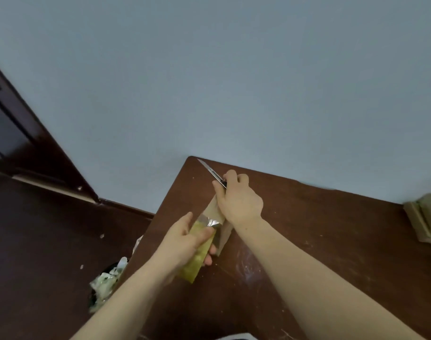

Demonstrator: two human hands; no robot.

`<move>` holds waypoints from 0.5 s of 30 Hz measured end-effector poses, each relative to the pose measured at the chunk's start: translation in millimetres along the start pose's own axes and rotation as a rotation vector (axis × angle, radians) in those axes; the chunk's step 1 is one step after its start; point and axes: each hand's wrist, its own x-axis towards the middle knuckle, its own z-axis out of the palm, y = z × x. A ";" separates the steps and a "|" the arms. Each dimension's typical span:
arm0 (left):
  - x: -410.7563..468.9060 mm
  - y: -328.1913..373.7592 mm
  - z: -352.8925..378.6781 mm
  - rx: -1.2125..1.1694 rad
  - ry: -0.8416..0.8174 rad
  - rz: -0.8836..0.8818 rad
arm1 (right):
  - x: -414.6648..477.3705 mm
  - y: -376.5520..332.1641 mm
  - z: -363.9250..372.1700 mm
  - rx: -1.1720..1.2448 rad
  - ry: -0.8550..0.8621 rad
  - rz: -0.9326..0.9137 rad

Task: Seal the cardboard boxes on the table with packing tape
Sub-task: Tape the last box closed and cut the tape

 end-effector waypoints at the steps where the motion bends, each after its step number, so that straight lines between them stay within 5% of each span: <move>1: -0.9 -0.7 -1.3 -0.026 -0.004 -0.010 | 0.2 0.5 -0.2 -0.005 0.000 -0.003; 15: -0.1 -9.3 3.0 -0.054 0.032 -0.016 | 4.7 -5.9 -22.0 0.131 -0.163 0.026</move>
